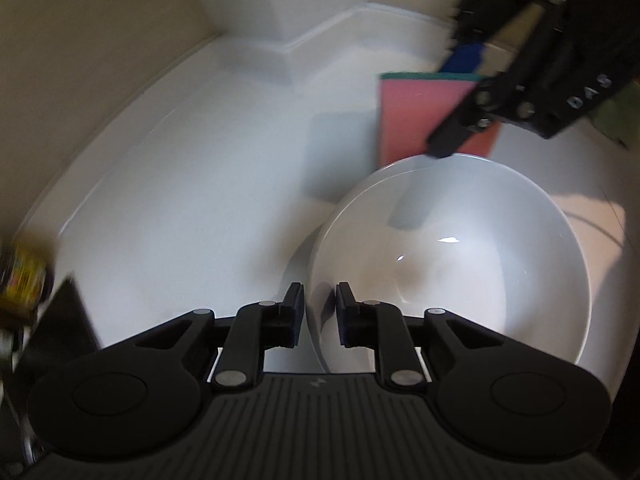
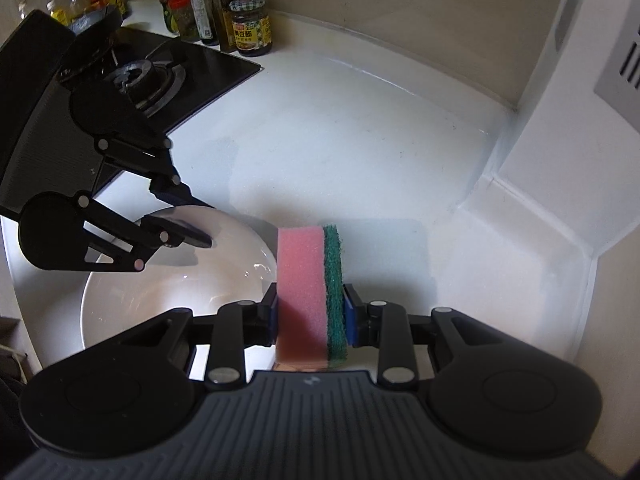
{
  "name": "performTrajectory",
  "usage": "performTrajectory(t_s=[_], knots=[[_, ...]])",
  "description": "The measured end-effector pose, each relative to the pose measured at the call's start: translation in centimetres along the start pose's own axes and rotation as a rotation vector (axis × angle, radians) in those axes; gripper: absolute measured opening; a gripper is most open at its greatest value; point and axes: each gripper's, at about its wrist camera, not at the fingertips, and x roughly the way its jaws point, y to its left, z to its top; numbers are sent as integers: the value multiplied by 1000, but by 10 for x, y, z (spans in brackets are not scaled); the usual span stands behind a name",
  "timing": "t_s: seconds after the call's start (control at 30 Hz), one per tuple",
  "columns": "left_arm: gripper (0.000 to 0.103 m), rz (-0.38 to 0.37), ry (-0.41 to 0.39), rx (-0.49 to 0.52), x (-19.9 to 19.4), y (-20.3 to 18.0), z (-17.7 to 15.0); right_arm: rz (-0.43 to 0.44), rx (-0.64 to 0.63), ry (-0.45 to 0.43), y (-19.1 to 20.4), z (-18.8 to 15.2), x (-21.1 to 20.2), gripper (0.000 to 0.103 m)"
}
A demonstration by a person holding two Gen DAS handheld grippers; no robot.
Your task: Clean bowl
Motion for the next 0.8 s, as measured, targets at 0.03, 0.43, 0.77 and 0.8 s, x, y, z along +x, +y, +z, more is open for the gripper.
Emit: performTrajectory(t_s=[0.03, 0.43, 0.77, 0.8], knots=[[23, 9, 6, -73, -3, 3, -7, 1, 6, -2, 0, -2, -1, 26], [14, -52, -48, 51, -3, 18, -17, 16, 19, 24, 8, -21, -14, 26], [24, -72, -1, -72, 2, 39, -2, 23, 52, -6, -7, 1, 1, 26], [24, -53, 11, -122, 0, 42, -7, 27, 54, -9, -7, 0, 1, 26]])
